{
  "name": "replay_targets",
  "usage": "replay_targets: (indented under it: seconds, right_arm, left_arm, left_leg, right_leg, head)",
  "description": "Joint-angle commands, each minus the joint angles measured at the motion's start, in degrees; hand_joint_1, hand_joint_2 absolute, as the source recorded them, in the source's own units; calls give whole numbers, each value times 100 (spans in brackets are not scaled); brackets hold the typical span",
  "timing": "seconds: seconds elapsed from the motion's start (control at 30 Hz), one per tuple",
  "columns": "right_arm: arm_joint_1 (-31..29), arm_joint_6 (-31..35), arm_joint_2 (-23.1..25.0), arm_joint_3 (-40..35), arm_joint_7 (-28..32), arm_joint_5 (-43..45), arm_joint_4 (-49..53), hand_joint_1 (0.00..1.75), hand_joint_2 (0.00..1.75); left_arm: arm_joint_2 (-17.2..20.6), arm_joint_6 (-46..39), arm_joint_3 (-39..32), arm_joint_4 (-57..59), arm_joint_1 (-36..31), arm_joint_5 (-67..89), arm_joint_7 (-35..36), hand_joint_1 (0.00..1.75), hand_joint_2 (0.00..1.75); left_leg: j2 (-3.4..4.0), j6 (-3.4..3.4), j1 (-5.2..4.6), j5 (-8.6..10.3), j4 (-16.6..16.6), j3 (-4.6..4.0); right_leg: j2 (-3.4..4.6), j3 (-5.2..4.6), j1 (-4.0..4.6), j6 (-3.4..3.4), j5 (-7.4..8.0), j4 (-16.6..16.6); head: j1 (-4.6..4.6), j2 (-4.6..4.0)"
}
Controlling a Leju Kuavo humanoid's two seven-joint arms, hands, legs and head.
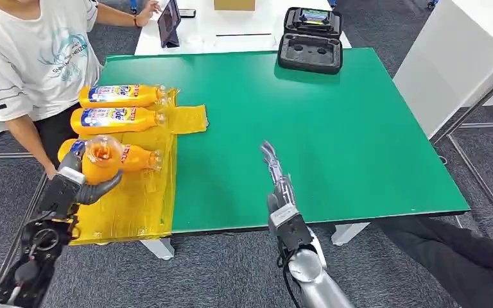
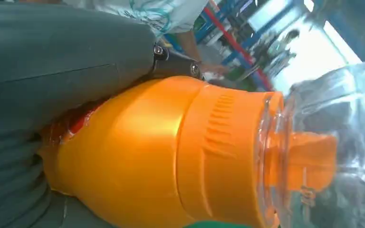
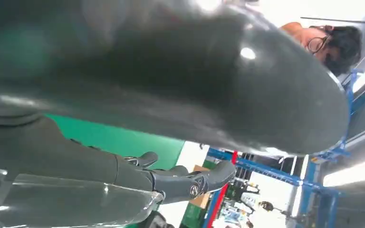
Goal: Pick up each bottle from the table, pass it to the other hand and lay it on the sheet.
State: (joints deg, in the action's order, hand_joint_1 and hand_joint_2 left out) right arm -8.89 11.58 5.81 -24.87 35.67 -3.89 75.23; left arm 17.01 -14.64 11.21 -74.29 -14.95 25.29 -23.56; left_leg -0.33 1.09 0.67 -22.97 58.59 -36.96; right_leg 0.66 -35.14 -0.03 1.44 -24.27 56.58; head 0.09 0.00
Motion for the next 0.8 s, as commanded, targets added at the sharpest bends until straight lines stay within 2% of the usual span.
replay_targets:
  seconds: [0.03,0.2,0.23,0.37,0.47,0.57,0.67,0.77,0.8]
  right_arm:
    - [207,-196,49,522,21,-73,135,0,0]
    - [198,-451,46,642,30,54,15,0,0]
    - [184,-477,48,657,32,59,-41,0,0]
    - [168,-511,71,674,43,72,-113,0,0]
    - [189,-588,99,656,51,22,-174,0,0]
    - [232,-673,128,675,80,-43,-237,0,0]
    - [234,-688,128,668,87,-54,-227,0,0]
    - [277,-816,136,610,222,-174,-80,0,0]
    - [299,-809,151,550,293,-235,-28,0,0]
  left_arm:
    - [1062,806,-223,-507,273,282,192,175,175]
    - [1501,1129,-417,-1110,572,474,159,175,175]
    - [1631,1135,-337,-1163,517,747,164,175,175]
    - [1586,1088,-263,-1104,380,954,190,175,175]
    - [1712,665,122,-1123,458,2265,307,175,175]
    - [1493,665,502,-980,500,2906,373,175,175]
    - [1431,640,509,-927,487,2935,387,175,175]
    - [1180,822,829,-353,186,3220,269,175,175]
    - [1101,850,916,-149,32,3245,250,175,175]
  left_leg:
    - [7,-2,2,-9,1,13]
    - [20,-5,1,-21,0,35]
    - [14,-4,3,-14,1,18]
    - [-6,-3,3,-10,-2,21]
    - [-6,-2,0,-7,-5,17]
    - [-4,-2,-2,-12,-12,39]
    - [-15,-1,-7,-11,-18,47]
    - [-19,-2,-5,-16,-19,60]
    - [-20,-1,-7,-7,-17,41]
  right_leg:
    - [3,13,3,-1,-6,-1]
    - [11,32,3,-2,-14,-1]
    - [7,19,5,-2,-8,-2]
    - [-13,24,4,-2,-11,-4]
    - [-7,20,1,-1,-6,-6]
    - [-9,42,-1,0,-11,-13]
    - [-22,50,-5,0,-16,-14]
    - [-27,66,-4,0,-21,-19]
    - [-26,47,-6,1,-14,-14]
  head:
    - [4,0]
    - [2,0]
    - [2,0]
    - [2,0]
    - [2,0]
    - [4,0]
    - [0,0]
    - [4,0]
    - [2,0]
